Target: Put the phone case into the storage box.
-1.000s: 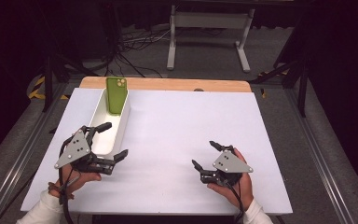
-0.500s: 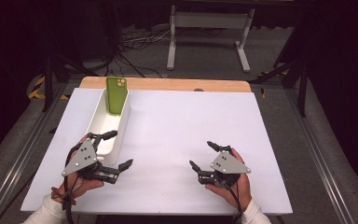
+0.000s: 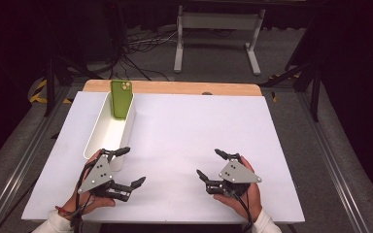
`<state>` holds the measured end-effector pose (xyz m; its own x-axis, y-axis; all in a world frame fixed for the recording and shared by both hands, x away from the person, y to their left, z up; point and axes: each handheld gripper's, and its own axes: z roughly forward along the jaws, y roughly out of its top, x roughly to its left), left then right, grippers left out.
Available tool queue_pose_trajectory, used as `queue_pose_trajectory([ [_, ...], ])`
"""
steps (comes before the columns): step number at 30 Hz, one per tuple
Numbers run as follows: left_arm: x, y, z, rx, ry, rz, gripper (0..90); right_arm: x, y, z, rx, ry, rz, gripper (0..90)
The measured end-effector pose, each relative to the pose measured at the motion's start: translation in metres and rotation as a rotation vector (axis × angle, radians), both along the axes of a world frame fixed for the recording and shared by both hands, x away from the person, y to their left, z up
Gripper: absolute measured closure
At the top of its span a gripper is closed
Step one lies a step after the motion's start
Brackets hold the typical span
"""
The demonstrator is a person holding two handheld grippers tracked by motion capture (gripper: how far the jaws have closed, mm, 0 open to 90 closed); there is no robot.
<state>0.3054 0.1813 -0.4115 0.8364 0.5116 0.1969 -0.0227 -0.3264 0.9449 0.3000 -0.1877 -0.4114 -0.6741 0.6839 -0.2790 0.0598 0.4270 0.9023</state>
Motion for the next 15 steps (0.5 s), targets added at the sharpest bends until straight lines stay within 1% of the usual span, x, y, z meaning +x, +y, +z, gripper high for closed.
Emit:
queue_pose_trajectory([
  [3, -0.002, -0.002, -0.005, 0.009, 0.008, 0.011, 6.2, 0.0, 0.001, -0.002, -0.003, 0.008, 0.001, 18.1],
  [4, -0.002, -0.002, -0.006, 0.016, 0.001, 0.01, 5.9, 0.0, 0.001, -0.002, -0.007, 0.01, 0.002, 18.1],
  [5, -0.003, -0.001, -0.009, 0.016, 0.019, 0.013, 5.7, 0.0, 0.001, -0.002, -0.006, 0.01, 0.003, 18.1],
  [6, -0.004, 0.0, -0.011, 0.014, 0.025, 0.019, 5.4, -0.001, 0.002, -0.002, -0.004, 0.008, 0.004, 18.1],
  [7, -0.004, 0.001, -0.012, 0.022, 0.022, 0.018, 5.3, -0.002, 0.002, -0.002, -0.002, 0.008, 0.002, 18.1],
  [9, -0.004, 0.004, -0.015, 0.024, 0.026, 0.019, 5.0, -0.003, 0.002, -0.002, -0.005, 0.005, 0.004, 18.1],
  [10, -0.004, 0.006, -0.016, 0.019, 0.04, 0.023, 4.8, -0.003, 0.002, -0.002, -0.006, 0.005, 0.005, 18.1],
  [11, -0.004, 0.007, -0.016, 0.012, 0.044, 0.026, 4.9, -0.004, 0.002, -0.003, -0.005, 0.007, 0.005, 18.1],
  [15, -0.001, 0.011, -0.016, 0.003, 0.046, 0.031, 4.9, -0.004, 0.002, -0.004, -0.007, 0.009, 0.012, 18.0],
])
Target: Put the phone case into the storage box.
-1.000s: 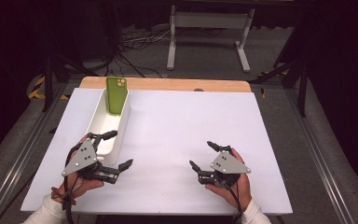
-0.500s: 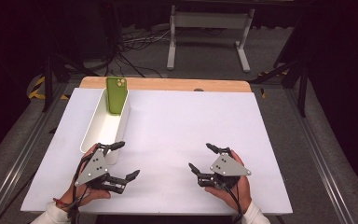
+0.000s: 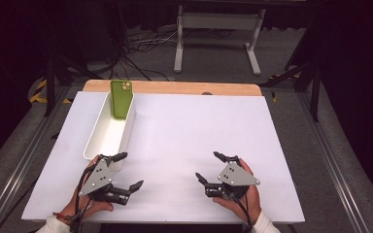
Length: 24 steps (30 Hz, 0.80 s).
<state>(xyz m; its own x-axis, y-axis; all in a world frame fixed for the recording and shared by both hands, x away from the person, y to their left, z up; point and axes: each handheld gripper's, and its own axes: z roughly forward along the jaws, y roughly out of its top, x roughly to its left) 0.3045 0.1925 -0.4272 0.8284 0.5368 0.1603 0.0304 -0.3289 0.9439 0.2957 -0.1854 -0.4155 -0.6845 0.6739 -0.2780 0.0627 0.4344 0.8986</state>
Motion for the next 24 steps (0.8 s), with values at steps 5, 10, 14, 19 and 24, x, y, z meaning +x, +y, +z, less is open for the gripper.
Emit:
queue_pose_trajectory([
  [5, 0.0018, 0.0041, 0.0011, -0.019, 0.004, -0.011, 5.0, -0.0005, -0.0011, -0.0012, -0.005, -0.002, 0.017, 17.0],
  [10, 0.0023, 0.0023, 0.0007, -0.015, 0.002, -0.006, 5.0, 0.0, -0.0051, -0.0013, 0.002, 0.001, 0.008, 15.8],
  [14, 0.0018, 0.0006, 0.0008, -0.01, 0.001, -0.016, 5.1, 0.0004, -0.0057, -0.0013, 0.002, 0.001, 0.007, 15.5],
  [19, 0.0027, 0.0011, 0.0011, -0.016, 0.001, -0.03, 5.1, -0.0001, -0.0047, -0.0019, -0.01, 0.003, -0.003, 15.3],
  [24, 0.0023, 0.0004, 0.0014, -0.025, 0.004, -0.03, 5.8, -0.0014, -0.0034, -0.0019, -0.016, 0.006, -0.009, 15.5],
])
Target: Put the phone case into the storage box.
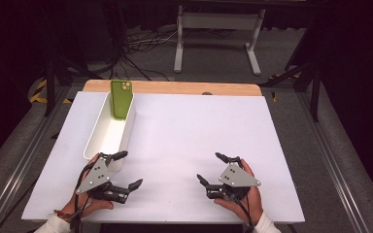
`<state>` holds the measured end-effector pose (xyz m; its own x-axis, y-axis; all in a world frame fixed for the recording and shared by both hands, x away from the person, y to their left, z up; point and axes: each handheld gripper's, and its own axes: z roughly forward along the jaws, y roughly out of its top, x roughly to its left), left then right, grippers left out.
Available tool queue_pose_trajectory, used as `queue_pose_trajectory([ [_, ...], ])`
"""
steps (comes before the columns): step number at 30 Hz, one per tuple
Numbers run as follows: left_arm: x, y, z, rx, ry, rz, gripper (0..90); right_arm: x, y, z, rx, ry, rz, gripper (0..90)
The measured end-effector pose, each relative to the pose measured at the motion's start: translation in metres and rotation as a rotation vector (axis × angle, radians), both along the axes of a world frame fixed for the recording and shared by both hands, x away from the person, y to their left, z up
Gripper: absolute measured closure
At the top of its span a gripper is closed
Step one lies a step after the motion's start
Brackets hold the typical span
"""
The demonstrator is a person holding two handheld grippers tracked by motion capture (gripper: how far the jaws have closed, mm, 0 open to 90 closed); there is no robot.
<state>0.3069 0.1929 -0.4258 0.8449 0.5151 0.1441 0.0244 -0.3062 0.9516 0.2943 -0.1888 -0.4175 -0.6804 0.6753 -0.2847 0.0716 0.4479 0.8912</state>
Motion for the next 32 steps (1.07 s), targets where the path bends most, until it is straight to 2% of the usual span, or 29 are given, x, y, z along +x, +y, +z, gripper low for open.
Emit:
queue_pose_trajectory([
  [2, -0.0006, -0.0005, 0.0005, -0.008, 0.0, 0.0, 6.2, 0.0, 0.0005, 0.0002, 0.004, 0.004, 0.0, 15.6],
  [5, -0.0017, -0.0013, 0.0012, 0.001, -0.013, -0.003, 6.3, -0.0008, 0.0012, 0.0004, 0.001, 0.001, 0.003, 15.6],
  [15, 0.0007, -0.0014, 0.0007, -0.005, -0.001, 0.005, 6.5, 0.0013, -0.0006, -0.0002, 0.001, 0.008, 0.0, 15.6],
  [26, 0.0014, -0.0042, -0.0003, 0.028, -0.014, 0.01, 6.4, 0.0036, -0.0028, -0.0025, -0.006, 0.016, -0.002, 15.9],
  [32, 0.0013, -0.0056, -0.0008, 0.019, -0.007, 0.01, 6.4, 0.0058, -0.0046, -0.0021, 0.002, 0.022, -0.009, 15.8],
])
